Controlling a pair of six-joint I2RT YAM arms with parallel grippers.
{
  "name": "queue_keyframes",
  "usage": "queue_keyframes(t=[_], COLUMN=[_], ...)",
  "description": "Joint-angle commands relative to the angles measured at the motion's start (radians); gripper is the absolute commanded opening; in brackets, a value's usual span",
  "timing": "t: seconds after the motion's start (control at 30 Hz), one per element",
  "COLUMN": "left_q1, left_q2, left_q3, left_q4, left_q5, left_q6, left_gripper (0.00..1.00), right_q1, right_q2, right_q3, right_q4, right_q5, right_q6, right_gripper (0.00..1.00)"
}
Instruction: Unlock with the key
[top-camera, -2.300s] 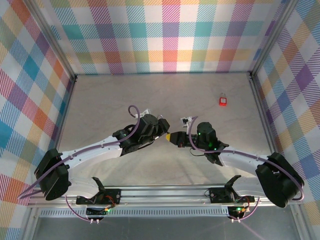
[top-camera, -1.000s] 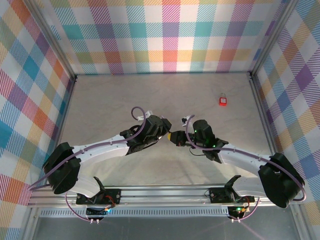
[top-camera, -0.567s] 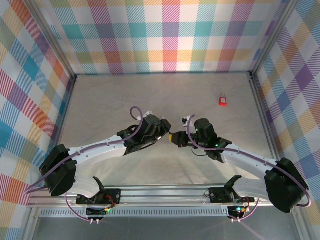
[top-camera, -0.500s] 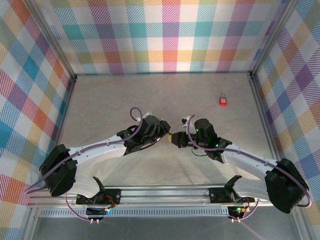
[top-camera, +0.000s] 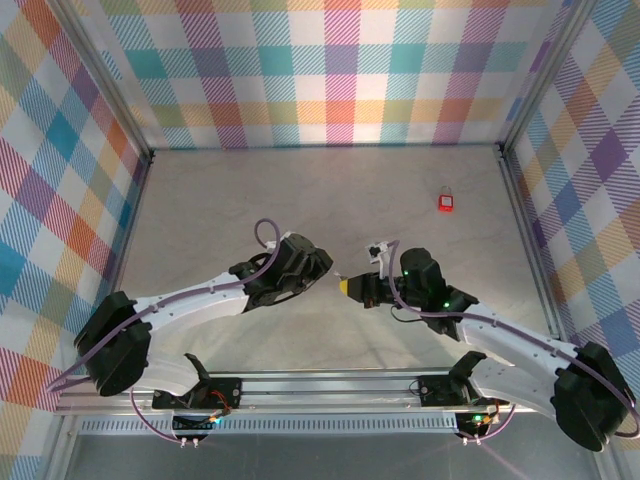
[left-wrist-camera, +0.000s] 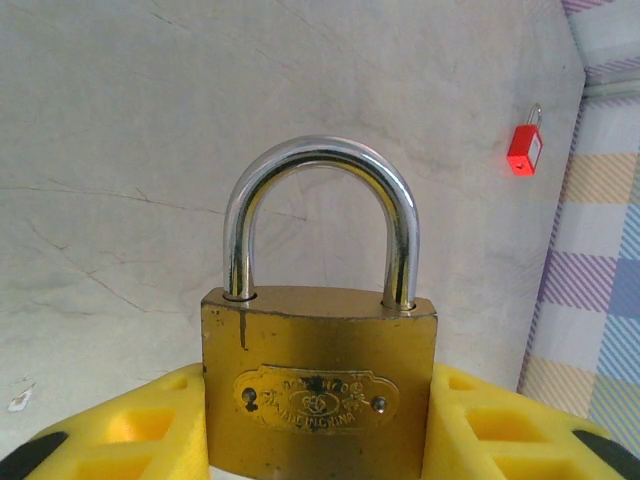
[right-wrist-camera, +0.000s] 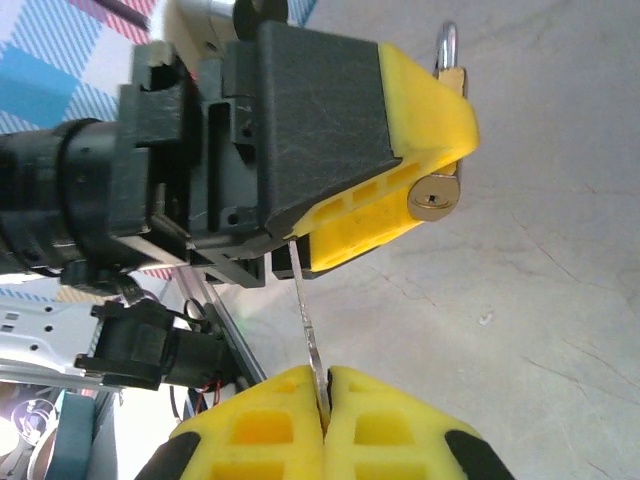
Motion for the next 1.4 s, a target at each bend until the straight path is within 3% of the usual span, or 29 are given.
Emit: queue_keyframes(t=[0.0, 0.2, 0.43, 0.77, 1.37], left_q1=[0.009, 0.008, -0.001, -0.028, -0.053], left_q2=[-0.091, -0.155, -0.222, -0.228, -0.191], left_q3=[0.006, -0.012, -0.043, -0.054, -0.051], left_q4=[0.027, 0.092, 0.087, 0.073, 0.093], left_q5=[-0.012, 0.027, -0.003, -0.045, -0.050], left_q6=[-0.023, -0.111, -0.186, -0.202, -0.204], left_gripper=[0.00, 0.00, 0.00, 0.00, 0.00], right_q1=[0.007, 0.014, 0.055, 0.117, 0.124], right_q2=[-0.035, -0.033, -0.014, 0.085, 0.130], right_q3=[-0.016, -0.008, 0.041, 0.078, 0.120], right_q4=[-0.001, -0.002, -0.011, 0.059, 0.048], right_q5=[0.001, 0.060, 0.143, 0.159, 0.187], right_q6=[-0.023, -0.032, -0.056, -0.050, -0.061], right_gripper=[0.00, 0.00, 0.00, 0.00, 0.00])
